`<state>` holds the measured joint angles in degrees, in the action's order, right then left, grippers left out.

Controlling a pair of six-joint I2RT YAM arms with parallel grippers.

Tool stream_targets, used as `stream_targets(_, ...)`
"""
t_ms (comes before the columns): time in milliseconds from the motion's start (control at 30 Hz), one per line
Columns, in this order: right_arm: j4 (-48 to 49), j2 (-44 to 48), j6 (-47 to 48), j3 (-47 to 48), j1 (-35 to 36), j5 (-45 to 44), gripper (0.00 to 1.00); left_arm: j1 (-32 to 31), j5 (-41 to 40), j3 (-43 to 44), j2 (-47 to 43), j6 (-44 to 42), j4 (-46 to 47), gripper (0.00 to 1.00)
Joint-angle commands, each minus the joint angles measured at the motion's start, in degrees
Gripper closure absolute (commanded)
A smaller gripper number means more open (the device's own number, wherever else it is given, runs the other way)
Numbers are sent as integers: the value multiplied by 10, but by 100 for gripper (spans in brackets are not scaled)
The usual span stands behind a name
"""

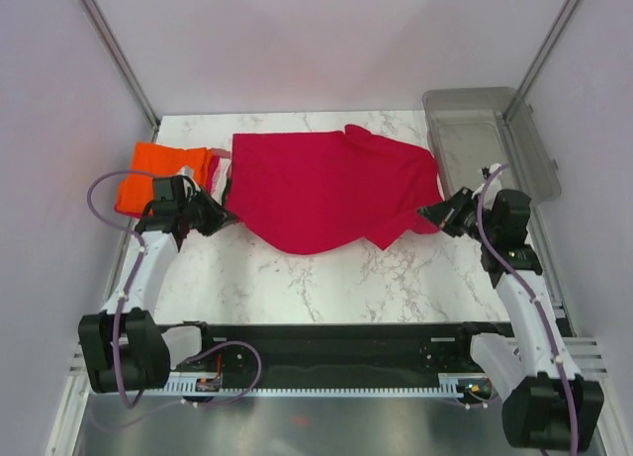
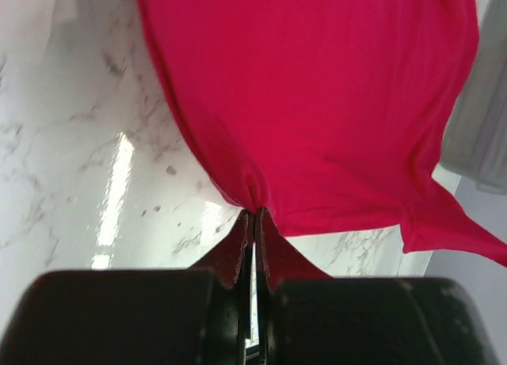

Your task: Fold and stack the t-shirts

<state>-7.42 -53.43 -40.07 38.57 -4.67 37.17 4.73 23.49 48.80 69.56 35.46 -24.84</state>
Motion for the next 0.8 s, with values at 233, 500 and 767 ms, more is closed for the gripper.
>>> stream_targets(233, -230, 285, 68, -113, 0, -102, 100, 4, -103, -168, -205, 43, -22, 98)
stream_targets(500, -242, 251, 78, -90, 0, -133, 100, 5, -120, -145, -186, 80, -35, 98)
stream_targets(767, -164, 63, 79, 3, 0, -161, 100, 4, -131, -67, -95, 83, -33, 98)
